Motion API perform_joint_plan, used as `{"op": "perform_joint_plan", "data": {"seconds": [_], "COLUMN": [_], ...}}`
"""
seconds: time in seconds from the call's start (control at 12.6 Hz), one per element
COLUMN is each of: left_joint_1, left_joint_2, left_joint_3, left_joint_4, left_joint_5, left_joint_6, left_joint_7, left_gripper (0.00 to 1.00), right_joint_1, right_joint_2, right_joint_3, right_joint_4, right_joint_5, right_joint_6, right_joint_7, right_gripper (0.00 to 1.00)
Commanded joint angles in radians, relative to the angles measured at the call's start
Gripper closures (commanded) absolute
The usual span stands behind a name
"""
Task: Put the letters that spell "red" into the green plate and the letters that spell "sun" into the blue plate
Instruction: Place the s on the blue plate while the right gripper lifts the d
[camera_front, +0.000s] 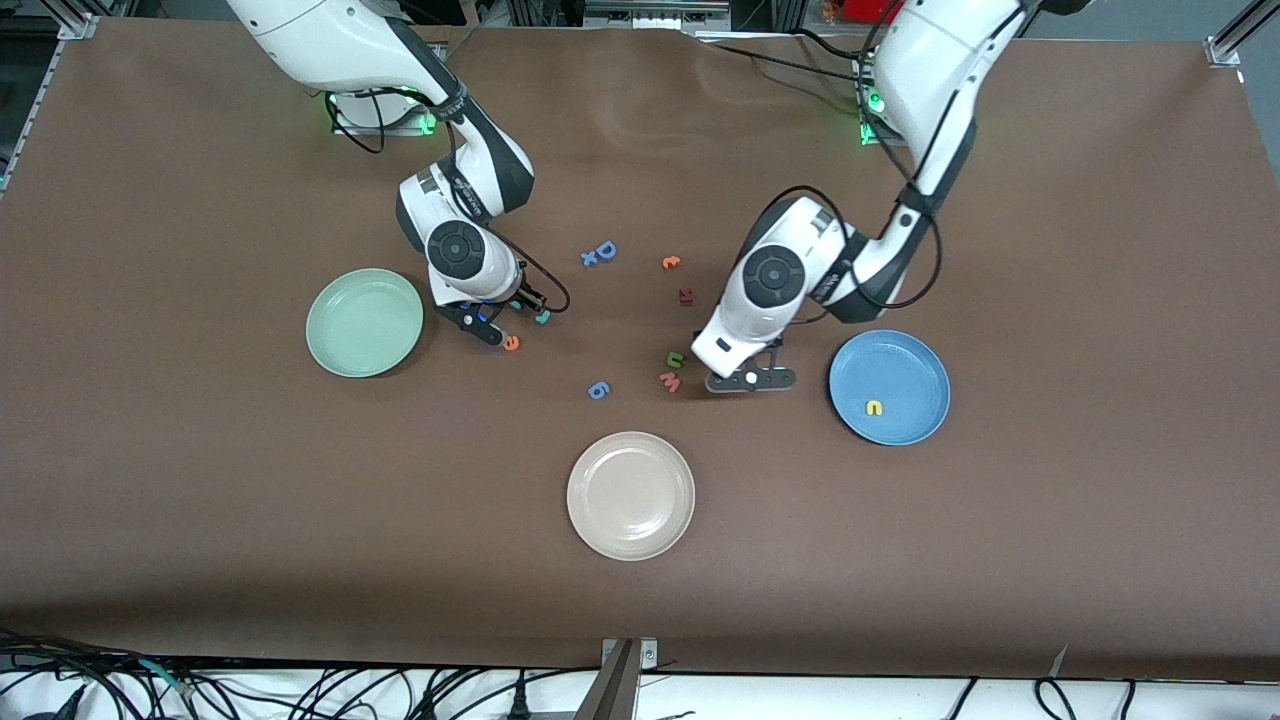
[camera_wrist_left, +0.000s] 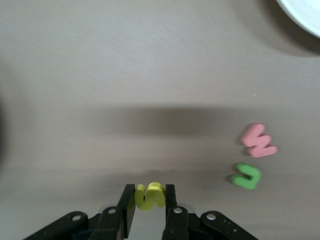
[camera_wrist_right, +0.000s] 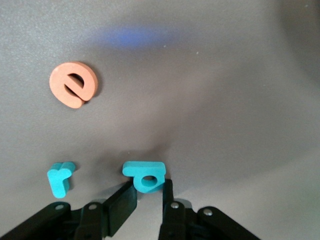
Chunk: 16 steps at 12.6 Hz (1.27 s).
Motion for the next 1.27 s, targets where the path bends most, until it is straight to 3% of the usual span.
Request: {"op": "perform_joint_plan", "data": {"seconds": [0.0,0.16,0.64,0.72,0.8,0.88,1.19], "left_joint_1": [0.092,0.181,0.26,0.264,0.264,0.264,0.246], "left_joint_2": [-0.045,-0.04,-0.034,-0.034,-0.033,-0.033,-0.036], "left_joint_3": [-0.007,-0.005,-0.004,-0.004,-0.004,-0.004,-0.016], "left_joint_4": [-0.025,-0.036,-0.073,-0.079,-0.079,-0.079,-0.07], "left_joint_5": [0.036,0.036,0.122,0.122,0.122,0.125,0.115], "left_joint_6": [-0.087,-0.092,-0.097,-0.095,-0.095,-0.097,-0.097], "left_joint_7": [0.164,0.327,0.377,0.377,0.378,0.375,0.354], "left_gripper": [1.0,0.98,0.96,0.85,0.56,0.01,0.0], "right_joint_1": [0.005,0.005,0.002,0.002,0.002,0.002,0.001], "right_joint_2": [-0.019,-0.036,-0.071,-0.086,-0.106,-0.122,-0.133], "right_joint_3": [-0.001,-0.002,-0.033,-0.057,-0.097,-0.135,-0.292], "right_joint_4": [-0.013,-0.005,0.049,0.049,0.049,0.049,0.041], "right_joint_5": [0.011,0.012,0.008,0.008,0.008,0.008,0.008], "right_joint_6": [-0.006,-0.029,-0.153,-0.186,-0.219,-0.255,-0.298], "right_joint_7": [0.012,0.012,-0.031,-0.081,-0.149,-0.219,-0.504], "right_gripper": [0.72,0.72,0.72,0.72,0.72,0.72,0.72]}}
